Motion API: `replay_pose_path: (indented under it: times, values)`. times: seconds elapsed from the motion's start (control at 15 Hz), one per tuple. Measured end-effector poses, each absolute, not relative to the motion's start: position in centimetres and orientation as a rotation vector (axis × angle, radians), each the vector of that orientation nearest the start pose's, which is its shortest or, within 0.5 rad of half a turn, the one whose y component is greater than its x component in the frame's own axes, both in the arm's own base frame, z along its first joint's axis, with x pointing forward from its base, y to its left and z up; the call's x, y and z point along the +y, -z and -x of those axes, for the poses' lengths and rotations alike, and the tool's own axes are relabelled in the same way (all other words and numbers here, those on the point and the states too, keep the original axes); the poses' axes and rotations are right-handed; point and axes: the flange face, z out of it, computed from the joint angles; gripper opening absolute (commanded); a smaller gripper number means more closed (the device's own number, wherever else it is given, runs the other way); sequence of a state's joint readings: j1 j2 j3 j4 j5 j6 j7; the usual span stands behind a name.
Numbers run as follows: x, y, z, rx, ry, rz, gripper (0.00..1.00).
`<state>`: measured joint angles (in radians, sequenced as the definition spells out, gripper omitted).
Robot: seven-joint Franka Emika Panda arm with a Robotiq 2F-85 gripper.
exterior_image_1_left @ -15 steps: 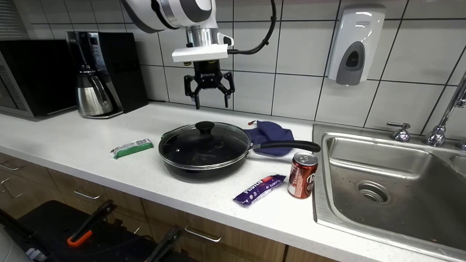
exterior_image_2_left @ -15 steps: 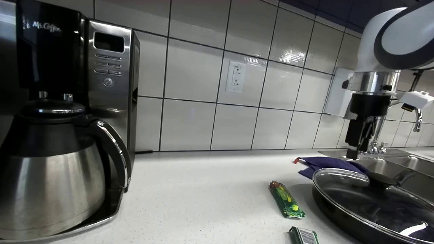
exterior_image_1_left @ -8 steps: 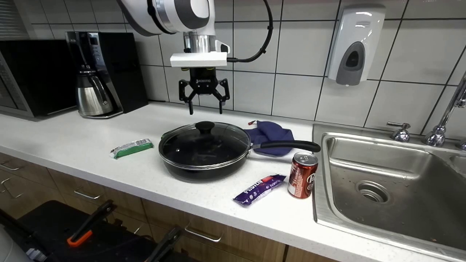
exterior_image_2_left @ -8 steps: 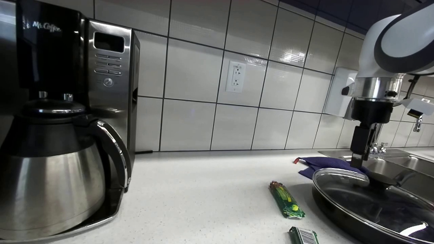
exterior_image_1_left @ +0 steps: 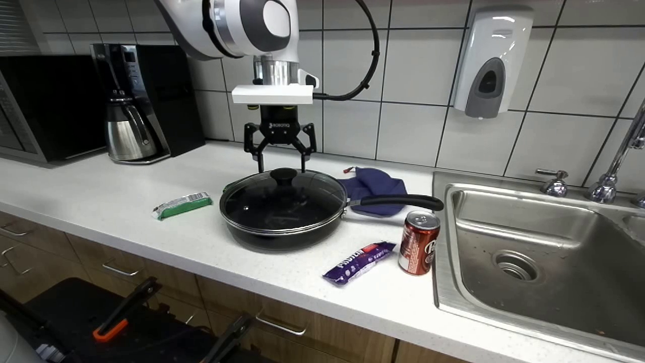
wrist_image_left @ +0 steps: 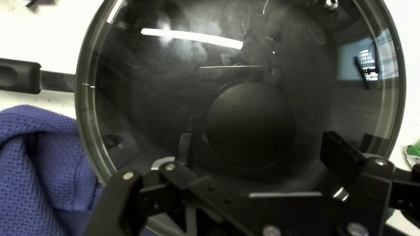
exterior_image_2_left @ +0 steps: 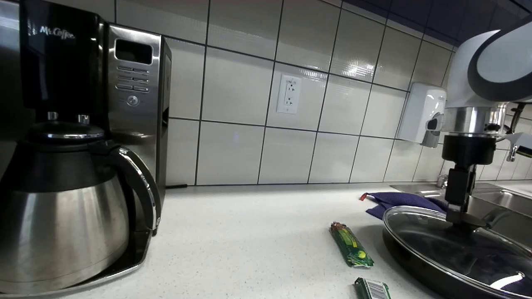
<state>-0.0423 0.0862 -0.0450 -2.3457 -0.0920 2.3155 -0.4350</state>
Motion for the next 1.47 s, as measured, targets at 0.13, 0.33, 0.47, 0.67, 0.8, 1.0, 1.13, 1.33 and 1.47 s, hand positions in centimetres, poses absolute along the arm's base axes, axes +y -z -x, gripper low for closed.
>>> replay_pose_path:
  times: [0.13, 0.33, 0.47, 0.67, 0.8, 1.0, 1.13, 1.33, 1.47]
  values:
    - [-4.9, -28.3, -49.0, -0.638, -0.232, 3.101, 1.00]
    - [-5.6, -27.9, -48.6, -0.608, -0.259, 3.113, 1.00]
    - [-6.2, -27.8, -48.4, -0.584, -0.265, 3.121, 1.00]
    - [-6.5, -27.7, -48.4, -0.559, -0.267, 3.126, 1.00]
    - [-6.5, -27.5, -48.4, -0.561, -0.271, 3.124, 1.00]
    - [-6.5, -27.5, -48.4, -0.561, -0.272, 3.124, 1.00]
    - [-6.5, -27.5, -48.4, -0.553, -0.270, 3.122, 1.00]
    - [-6.4, -27.5, -48.5, -0.548, -0.258, 3.122, 1.00]
    - [-6.3, -27.5, -48.5, -0.550, -0.251, 3.123, 1.00]
